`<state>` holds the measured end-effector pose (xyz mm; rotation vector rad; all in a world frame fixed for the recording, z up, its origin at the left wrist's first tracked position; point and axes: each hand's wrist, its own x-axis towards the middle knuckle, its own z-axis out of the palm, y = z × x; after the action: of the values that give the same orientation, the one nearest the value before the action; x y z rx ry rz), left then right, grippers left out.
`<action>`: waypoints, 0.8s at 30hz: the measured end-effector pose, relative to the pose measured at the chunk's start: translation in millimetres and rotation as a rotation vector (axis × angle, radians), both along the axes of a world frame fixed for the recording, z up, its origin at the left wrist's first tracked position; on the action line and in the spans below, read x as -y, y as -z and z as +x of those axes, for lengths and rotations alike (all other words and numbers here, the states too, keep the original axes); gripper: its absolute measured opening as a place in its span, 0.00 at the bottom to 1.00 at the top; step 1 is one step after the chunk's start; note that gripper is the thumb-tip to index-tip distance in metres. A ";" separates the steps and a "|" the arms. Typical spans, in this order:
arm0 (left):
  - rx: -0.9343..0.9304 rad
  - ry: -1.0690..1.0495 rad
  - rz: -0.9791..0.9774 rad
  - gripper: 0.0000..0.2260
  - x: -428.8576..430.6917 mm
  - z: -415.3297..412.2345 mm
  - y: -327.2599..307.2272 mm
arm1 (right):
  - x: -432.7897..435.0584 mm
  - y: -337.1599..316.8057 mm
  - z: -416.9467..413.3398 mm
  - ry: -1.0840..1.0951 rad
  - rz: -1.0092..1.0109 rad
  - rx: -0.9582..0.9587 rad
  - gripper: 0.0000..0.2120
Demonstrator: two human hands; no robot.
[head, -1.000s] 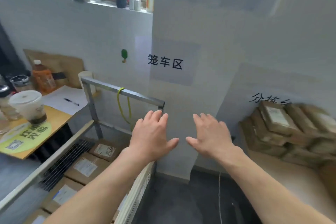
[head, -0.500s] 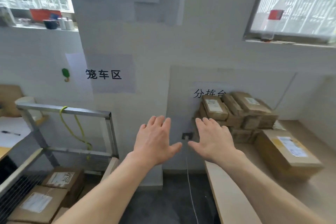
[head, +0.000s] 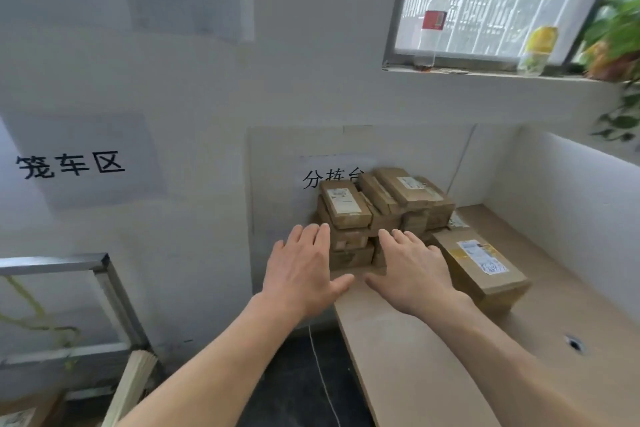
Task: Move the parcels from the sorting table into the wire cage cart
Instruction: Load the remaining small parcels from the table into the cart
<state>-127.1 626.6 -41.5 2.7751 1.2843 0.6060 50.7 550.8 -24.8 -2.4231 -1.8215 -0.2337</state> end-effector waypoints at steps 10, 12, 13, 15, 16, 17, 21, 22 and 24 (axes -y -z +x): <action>-0.018 0.230 -0.010 0.43 -77.2 65.0 14.1 | -31.3 6.4 40.9 0.231 -0.013 -0.028 0.37; -0.027 0.274 -0.015 0.43 -82.8 78.9 18.3 | -29.4 11.3 47.6 0.283 -0.017 -0.029 0.36; -0.029 0.295 -0.022 0.43 -84.1 86.1 20.8 | -27.3 13.6 51.4 0.304 -0.023 -0.029 0.34; -0.031 0.338 -0.040 0.43 -84.0 100.3 26.4 | -22.0 17.2 59.6 0.343 -0.044 -0.031 0.31; -0.033 0.356 -0.048 0.43 -83.2 107.1 29.0 | -19.5 18.8 64.2 0.362 -0.056 -0.031 0.31; -0.033 0.371 -0.054 0.43 -82.4 113.9 31.3 | -17.6 20.6 69.0 0.378 -0.065 -0.030 0.31; -0.036 0.412 -0.066 0.42 -82.6 143.4 36.6 | -14.7 27.4 93.3 0.433 -0.064 -0.026 0.31; -0.040 0.419 -0.070 0.42 -82.7 151.3 38.2 | -14.4 30.2 100.7 0.441 -0.066 -0.025 0.31; -0.049 0.428 -0.085 0.42 -82.7 167.9 42.1 | -13.6 38.4 117.3 0.454 -0.080 -0.031 0.31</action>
<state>40.8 709.2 -83.5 2.8712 0.6621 0.4429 168.0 564.4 -63.2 -2.8499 -1.2667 -0.1567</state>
